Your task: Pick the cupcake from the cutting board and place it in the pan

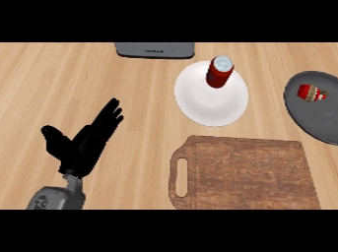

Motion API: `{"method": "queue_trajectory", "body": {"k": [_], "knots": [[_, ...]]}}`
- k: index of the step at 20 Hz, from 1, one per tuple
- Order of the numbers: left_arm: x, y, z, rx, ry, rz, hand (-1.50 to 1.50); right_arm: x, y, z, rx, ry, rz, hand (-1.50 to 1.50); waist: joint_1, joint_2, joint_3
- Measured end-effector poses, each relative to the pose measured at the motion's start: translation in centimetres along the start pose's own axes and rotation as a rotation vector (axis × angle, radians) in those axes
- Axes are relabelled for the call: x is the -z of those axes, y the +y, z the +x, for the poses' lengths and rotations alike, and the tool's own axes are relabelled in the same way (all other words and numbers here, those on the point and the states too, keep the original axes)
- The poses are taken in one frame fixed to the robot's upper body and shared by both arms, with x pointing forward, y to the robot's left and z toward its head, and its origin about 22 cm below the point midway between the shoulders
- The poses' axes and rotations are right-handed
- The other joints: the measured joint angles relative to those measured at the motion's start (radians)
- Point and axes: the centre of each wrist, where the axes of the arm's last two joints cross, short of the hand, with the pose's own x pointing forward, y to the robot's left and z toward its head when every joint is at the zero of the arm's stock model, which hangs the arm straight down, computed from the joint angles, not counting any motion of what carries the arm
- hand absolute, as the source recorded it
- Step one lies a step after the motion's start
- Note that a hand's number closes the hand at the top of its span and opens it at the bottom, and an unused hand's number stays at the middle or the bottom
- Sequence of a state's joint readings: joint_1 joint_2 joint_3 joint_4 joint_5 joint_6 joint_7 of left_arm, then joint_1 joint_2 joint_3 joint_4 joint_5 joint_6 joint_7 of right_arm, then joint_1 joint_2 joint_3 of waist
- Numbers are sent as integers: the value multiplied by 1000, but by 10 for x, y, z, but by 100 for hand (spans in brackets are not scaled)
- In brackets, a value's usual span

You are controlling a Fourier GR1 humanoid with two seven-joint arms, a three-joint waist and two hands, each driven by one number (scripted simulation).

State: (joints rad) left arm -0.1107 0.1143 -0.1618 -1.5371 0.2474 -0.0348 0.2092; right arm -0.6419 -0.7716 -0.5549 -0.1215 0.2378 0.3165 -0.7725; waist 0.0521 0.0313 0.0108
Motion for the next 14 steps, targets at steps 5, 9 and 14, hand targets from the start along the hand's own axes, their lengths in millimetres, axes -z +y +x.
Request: {"method": "queue_trajectory", "body": {"k": [5,9,14], "knots": [[-2,3,1,0,2,9,0,-20,-27,-3,4,26,31,-150,-7,-4,0],[-4,5,0,3,5,11,0,-33,-38,-6,-17,42,37,-150,-8,-7,1],[-7,4,-4,-5,15,10,0,-41,-51,-4,-43,55,55,-150,-12,-9,1]]}}
